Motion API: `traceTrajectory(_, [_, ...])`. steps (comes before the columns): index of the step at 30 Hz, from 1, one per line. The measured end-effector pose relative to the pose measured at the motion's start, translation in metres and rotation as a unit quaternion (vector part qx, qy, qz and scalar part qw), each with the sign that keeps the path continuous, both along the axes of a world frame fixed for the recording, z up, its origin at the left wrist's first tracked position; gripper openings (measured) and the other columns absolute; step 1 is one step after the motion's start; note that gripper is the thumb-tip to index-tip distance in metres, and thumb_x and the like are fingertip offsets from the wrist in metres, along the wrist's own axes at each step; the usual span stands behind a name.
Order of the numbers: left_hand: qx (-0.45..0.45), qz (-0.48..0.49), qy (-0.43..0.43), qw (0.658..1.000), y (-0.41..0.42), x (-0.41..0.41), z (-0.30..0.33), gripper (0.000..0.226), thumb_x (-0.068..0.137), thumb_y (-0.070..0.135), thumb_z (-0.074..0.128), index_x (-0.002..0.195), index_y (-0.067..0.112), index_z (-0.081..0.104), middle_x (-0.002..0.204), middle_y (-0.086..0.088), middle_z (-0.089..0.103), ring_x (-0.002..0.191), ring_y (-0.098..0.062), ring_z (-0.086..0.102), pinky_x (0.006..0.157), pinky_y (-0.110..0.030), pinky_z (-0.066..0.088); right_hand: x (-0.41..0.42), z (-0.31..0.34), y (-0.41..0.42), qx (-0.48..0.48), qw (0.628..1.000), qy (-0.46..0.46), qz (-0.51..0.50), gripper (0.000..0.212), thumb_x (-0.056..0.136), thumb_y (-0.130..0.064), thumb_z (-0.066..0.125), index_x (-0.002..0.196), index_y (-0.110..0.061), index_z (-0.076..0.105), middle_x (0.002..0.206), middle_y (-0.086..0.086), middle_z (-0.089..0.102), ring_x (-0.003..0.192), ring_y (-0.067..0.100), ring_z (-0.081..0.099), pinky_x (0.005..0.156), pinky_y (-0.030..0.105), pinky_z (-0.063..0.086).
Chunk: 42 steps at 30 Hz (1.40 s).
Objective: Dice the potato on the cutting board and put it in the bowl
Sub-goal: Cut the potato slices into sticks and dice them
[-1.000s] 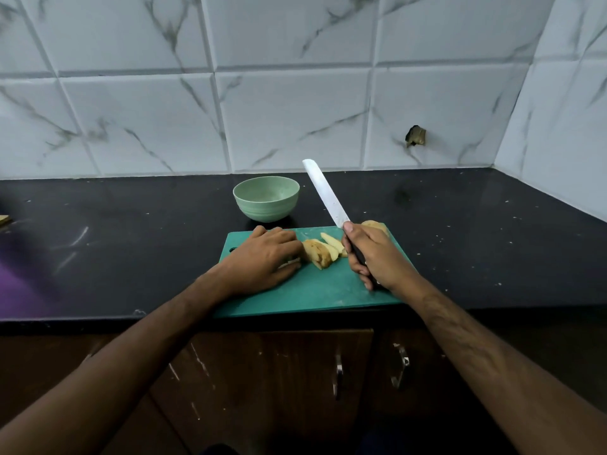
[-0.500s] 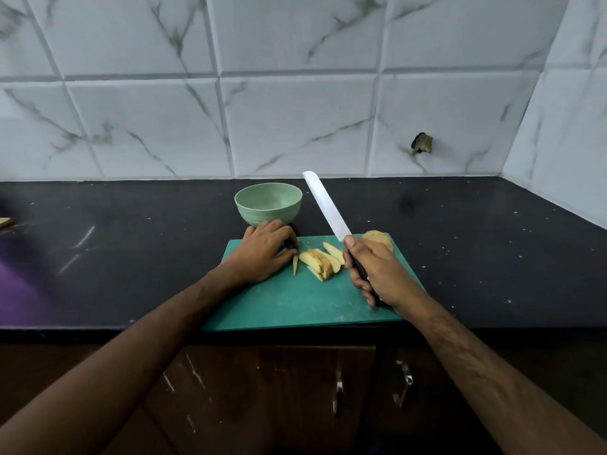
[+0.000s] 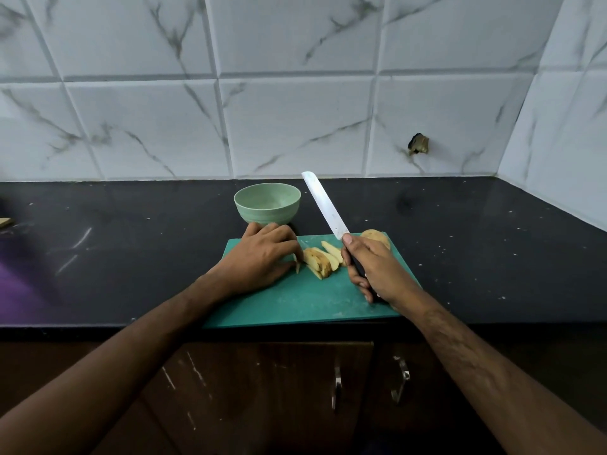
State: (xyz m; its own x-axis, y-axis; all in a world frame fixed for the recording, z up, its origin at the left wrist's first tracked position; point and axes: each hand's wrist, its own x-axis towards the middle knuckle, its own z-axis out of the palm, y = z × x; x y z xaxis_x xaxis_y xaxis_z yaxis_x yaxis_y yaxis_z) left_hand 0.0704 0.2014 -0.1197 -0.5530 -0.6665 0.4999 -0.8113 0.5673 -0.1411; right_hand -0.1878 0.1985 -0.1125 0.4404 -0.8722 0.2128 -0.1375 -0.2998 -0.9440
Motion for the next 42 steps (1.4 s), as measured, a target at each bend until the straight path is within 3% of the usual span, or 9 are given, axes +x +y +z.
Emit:
traceTrajectory(8, [0.045, -0.048, 0.013, 0.998, 0.03, 0.0, 0.005, 0.018, 0.098, 0.049, 0.059, 0.1, 0.032, 0.064, 0.097, 0.018, 0.064, 0.092, -0.002, 0.059, 0.086, -0.041, 0.038, 0.0, 0.002, 0.002, -0.007, 1.0, 0.007, -0.004, 0.044, 0.11, -0.039, 0.038, 0.081, -0.008, 0.049, 0.046, 0.002, 0.037, 0.032, 0.013, 0.031, 0.033, 0.02, 0.035])
traceTrajectory(13, [0.119, -0.041, 0.124, 0.984, 0.051, 0.008, -0.001, 0.021, 0.097, 0.051, 0.053, 0.11, 0.037, 0.061, 0.104, 0.021, 0.06, 0.103, 0.0, 0.058, 0.092, -0.032, 0.035, 0.0, 0.003, 0.002, -0.014, 0.999, 0.024, -0.016, 0.044, 0.11, -0.039, 0.038, 0.081, -0.007, 0.049, 0.047, 0.003, 0.038, 0.033, 0.013, 0.032, 0.034, 0.021, 0.035])
traceTrajectory(16, [0.109, -0.015, 0.163, 0.981, 0.055, 0.013, -0.005, 0.019, 0.096, 0.043, 0.053, 0.112, 0.036, 0.06, 0.105, 0.022, 0.059, 0.105, -0.002, 0.057, 0.095, -0.03, 0.035, 0.002, 0.004, 0.004, -0.009, 0.998, 0.051, -0.025, 0.046, 0.109, -0.041, 0.039, 0.08, -0.008, 0.051, 0.047, 0.002, 0.039, 0.035, 0.015, 0.034, 0.035, 0.022, 0.037])
traceTrajectory(19, [0.109, -0.02, 0.132, 0.985, 0.057, 0.01, -0.004, 0.02, 0.096, 0.044, 0.052, 0.111, 0.035, 0.063, 0.104, 0.019, 0.06, 0.102, 0.0, 0.056, 0.092, -0.033, 0.035, 0.002, 0.013, 0.011, -0.003, 0.992, 0.125, -0.034, 0.046, 0.109, -0.043, 0.04, 0.08, -0.01, 0.053, 0.045, 0.0, 0.043, 0.033, 0.016, 0.039, 0.039, 0.025, 0.038])
traceTrajectory(25, [0.125, -0.056, 0.124, 0.983, 0.059, 0.01, -0.004, 0.023, 0.095, 0.046, 0.054, 0.107, 0.032, 0.069, 0.095, 0.016, 0.059, 0.095, -0.001, 0.056, 0.084, -0.04, 0.04, -0.013, 0.04, 0.064, -0.045, 0.913, 0.406, -0.019, 0.046, 0.108, -0.048, 0.033, 0.087, -0.015, 0.058, 0.061, 0.003, 0.061, 0.036, 0.01, 0.051, 0.046, 0.024, 0.042])
traceTrajectory(28, [0.134, -0.047, 0.149, 0.979, 0.059, 0.01, -0.005, 0.029, 0.093, 0.049, 0.053, 0.109, 0.032, 0.07, 0.096, 0.016, 0.059, 0.096, -0.003, 0.057, 0.086, -0.045, 0.041, -0.021, 0.041, 0.084, -0.059, 0.873, 0.485, -0.019, 0.049, 0.107, -0.052, 0.029, 0.088, -0.018, 0.059, 0.072, 0.007, 0.07, 0.041, 0.01, 0.057, 0.055, 0.029, 0.049])
traceTrajectory(31, [0.143, -0.035, 0.137, 0.98, 0.059, 0.01, -0.004, 0.033, 0.092, 0.054, 0.051, 0.11, 0.035, 0.071, 0.1, 0.016, 0.06, 0.099, -0.003, 0.056, 0.087, -0.046, 0.041, -0.027, 0.039, 0.095, -0.071, 0.851, 0.52, -0.023, 0.048, 0.107, -0.053, 0.03, 0.088, -0.02, 0.059, 0.067, -0.004, 0.061, 0.039, 0.005, 0.055, 0.055, 0.027, 0.049])
traceTrajectory(36, [0.152, -0.034, 0.131, 0.979, 0.059, 0.01, -0.004, 0.033, 0.092, 0.055, 0.05, 0.111, 0.039, 0.072, 0.102, 0.016, 0.062, 0.1, -0.004, 0.055, 0.086, -0.046, 0.041, -0.034, 0.039, 0.101, -0.107, 0.829, 0.548, -0.031, 0.05, 0.105, -0.058, 0.027, 0.087, -0.024, 0.059, 0.07, -0.004, 0.061, 0.062, 0.012, 0.067, 0.061, 0.028, 0.05])
traceTrajectory(42, [0.15, -0.03, 0.132, 0.979, 0.059, 0.01, -0.004, 0.034, 0.091, 0.055, 0.051, 0.111, 0.038, 0.073, 0.099, 0.017, 0.061, 0.098, -0.003, 0.054, 0.085, -0.046, 0.041, -0.034, 0.034, 0.104, -0.12, 0.817, 0.564, -0.016, 0.046, 0.106, -0.056, 0.027, 0.083, -0.027, 0.053, 0.079, -0.003, 0.06, 0.072, 0.012, 0.06, 0.069, 0.036, 0.051])
